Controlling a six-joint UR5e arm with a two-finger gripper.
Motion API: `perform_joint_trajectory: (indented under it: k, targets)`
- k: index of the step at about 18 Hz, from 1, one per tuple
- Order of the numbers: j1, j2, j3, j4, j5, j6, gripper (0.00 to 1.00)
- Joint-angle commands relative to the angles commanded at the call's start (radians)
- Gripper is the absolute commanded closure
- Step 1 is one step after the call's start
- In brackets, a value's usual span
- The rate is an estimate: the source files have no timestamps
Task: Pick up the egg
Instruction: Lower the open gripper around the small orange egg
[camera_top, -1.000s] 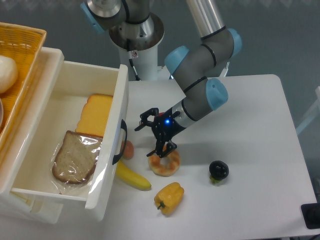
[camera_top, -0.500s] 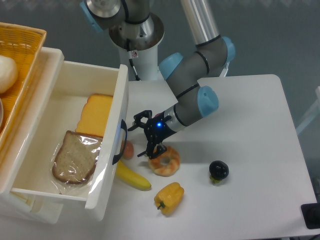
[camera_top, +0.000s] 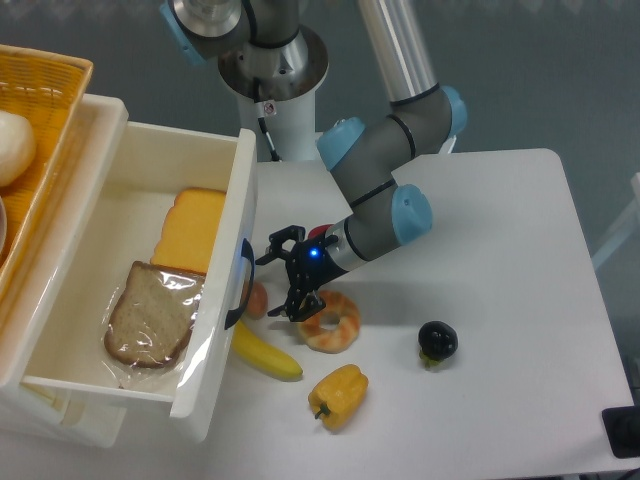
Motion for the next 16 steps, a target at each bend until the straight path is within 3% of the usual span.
perform_joint_trajectory:
  k: [16]
  targets:
    - [-0.011, -0.02, -0.014, 0.005, -0.04, 0.014, 0.0]
